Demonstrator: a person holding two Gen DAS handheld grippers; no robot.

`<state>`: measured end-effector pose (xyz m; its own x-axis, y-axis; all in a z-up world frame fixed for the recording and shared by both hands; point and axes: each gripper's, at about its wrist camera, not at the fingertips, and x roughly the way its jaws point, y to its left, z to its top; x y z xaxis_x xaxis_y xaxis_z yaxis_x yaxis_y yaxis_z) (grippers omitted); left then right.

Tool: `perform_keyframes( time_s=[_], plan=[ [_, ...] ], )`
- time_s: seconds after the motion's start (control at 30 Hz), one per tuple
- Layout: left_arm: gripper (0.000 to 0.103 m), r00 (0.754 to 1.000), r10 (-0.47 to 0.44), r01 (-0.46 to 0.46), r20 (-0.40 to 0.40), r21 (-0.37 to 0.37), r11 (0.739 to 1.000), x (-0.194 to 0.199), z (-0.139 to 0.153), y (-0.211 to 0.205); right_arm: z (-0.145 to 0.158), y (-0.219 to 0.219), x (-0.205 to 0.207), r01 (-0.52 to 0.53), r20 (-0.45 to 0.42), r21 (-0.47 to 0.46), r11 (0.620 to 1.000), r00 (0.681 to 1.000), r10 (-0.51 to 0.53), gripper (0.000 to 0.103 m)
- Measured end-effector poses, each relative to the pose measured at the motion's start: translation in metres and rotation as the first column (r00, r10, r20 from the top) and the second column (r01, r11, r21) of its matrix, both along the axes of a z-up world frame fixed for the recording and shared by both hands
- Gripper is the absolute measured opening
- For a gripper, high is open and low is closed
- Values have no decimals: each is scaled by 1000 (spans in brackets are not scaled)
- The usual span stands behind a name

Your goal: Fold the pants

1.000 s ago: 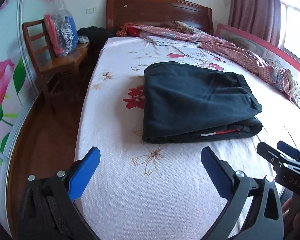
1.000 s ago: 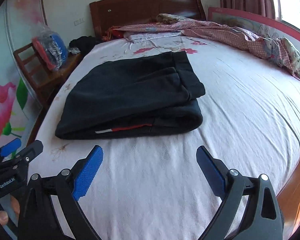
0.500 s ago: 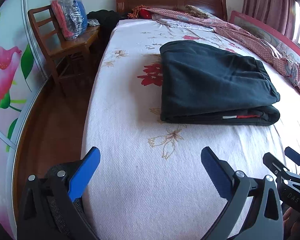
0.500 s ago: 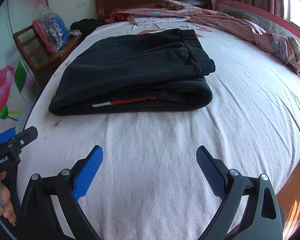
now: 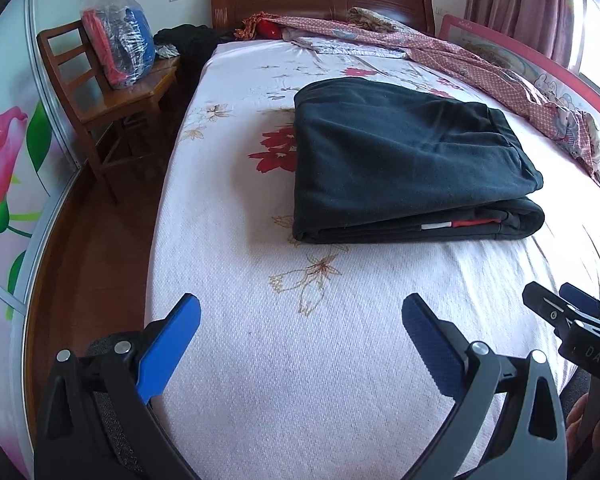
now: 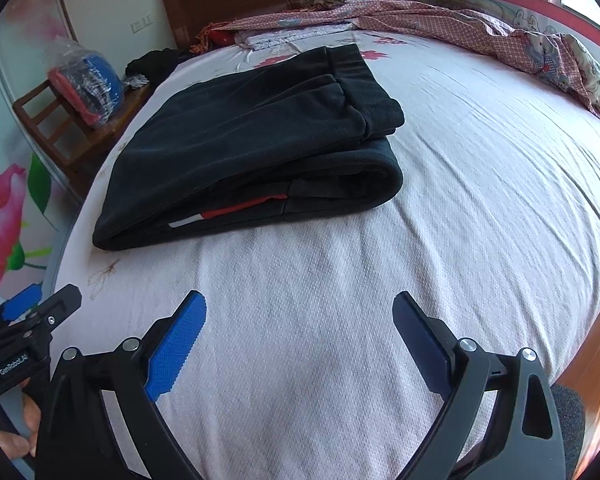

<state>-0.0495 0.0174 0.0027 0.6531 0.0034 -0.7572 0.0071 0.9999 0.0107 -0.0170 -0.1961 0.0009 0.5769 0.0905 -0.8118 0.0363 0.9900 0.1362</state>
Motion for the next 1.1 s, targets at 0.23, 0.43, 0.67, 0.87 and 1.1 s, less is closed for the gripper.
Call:
perform_keyframes(
  time_s=[0.23,0.43,0.67,0.87,1.1],
  plan=[
    [101,1000,2,-2,-2,3,1000,0,0,0,0,0,0,-1,-5,14,1000,1000,1,94],
    [101,1000,4,-4,-9,4,1000,0,-1,1,0,1,0,-4,-8,14,1000,1000,4,94],
    [101,1000,3,-3,-14,3,1000,0,-1,1,0,4,-1,-13,-10,11,1000,1000,13,94],
    [101,1000,5,-5,-19,0,1000,1,-2,1,-1,4,-2,-14,-12,11,1000,1000,14,94],
    [101,1000,4,-4,-22,2,1000,1,-2,0,-1,3,-1,-16,-13,11,1000,1000,16,94]
  ],
)
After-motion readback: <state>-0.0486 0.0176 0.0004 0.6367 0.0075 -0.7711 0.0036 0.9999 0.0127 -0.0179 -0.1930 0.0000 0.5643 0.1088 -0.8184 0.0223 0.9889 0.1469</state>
